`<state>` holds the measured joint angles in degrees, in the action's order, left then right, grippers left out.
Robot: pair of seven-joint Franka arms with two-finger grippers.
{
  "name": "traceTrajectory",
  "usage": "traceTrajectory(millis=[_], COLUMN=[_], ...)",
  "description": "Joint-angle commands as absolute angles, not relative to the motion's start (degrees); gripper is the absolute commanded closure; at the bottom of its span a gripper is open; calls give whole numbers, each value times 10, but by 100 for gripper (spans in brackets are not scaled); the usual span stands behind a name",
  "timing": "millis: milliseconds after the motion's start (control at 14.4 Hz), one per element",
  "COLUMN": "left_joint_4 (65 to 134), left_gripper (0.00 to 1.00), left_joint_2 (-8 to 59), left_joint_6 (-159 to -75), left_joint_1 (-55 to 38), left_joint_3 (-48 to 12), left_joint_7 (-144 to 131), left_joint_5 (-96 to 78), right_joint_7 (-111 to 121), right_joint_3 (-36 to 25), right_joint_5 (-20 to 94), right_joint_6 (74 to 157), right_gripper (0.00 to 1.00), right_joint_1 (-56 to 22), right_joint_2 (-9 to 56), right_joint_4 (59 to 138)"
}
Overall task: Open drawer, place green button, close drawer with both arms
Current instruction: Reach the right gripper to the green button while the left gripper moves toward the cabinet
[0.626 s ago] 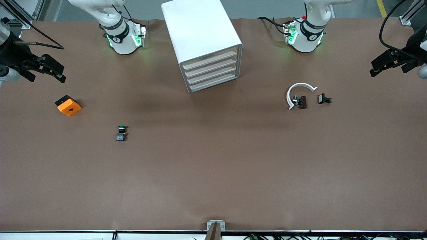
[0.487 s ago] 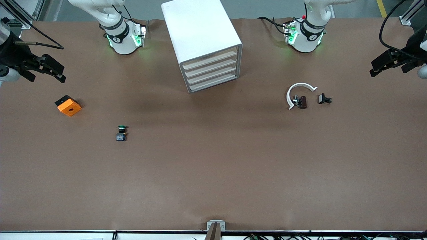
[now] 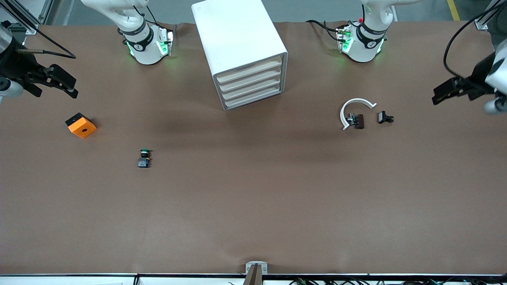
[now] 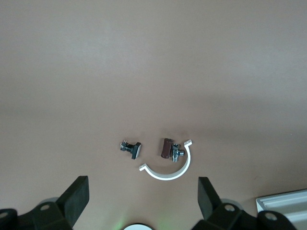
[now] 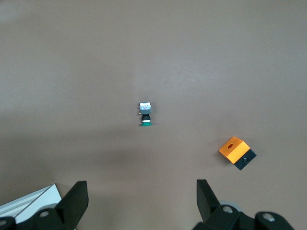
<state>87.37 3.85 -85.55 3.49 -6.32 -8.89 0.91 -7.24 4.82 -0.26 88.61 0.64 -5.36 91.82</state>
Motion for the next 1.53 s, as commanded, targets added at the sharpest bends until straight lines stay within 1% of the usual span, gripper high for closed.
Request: traceTrajectory(millis=[0, 209, 417, 626, 765, 835, 974, 1113, 1322, 1461], left_joint_4=[849, 840, 840, 839, 811, 796, 791, 791, 794, 795], left_gripper=[0, 0, 0, 0, 0, 0, 0, 0, 0, 0], left_joint_2=[125, 197, 244, 290, 329, 349, 379, 392, 408, 418], left_joint_6=[-864, -889, -913, -915, -918, -917, -918, -918, -918, -918], left_joint_1=[32, 12, -9, -47, -96, -113, -149, -170, -202, -230], left_joint_3=[-66, -66, -68, -67, -67, -67, -67, -67, -66, -67], left_joint_7=[-78, -104, -253, -393, -552, -631, -762, -872, -1020, -1104], left_joint_5=[11, -6, -42, -83, -85, -86, -106, -142, -216, -240], right_joint_7=[-71, -69, -69, -68, -69, -68, -68, -67, -67, -67], right_joint_3=[53, 53, 53, 53, 53, 53, 53, 52, 50, 49], right_joint_5=[-8, -4, -4, -17, -18, -18, -18, -20, -20, -32], right_joint_6=[884, 885, 898, 901, 939, 966, 1040, 1123, 1165, 1187], right_gripper=[0, 0, 0, 0, 0, 0, 0, 0, 0, 0], right_joint_1=[3, -10, -25, -53, -59, -57, -58, -55, -37, -30], right_joint_2=[-35, -1, 23, 64, 111, 122, 133, 151, 186, 195], right_joint_4=[904, 902, 902, 903, 910, 922, 972, 1013, 1027, 1041])
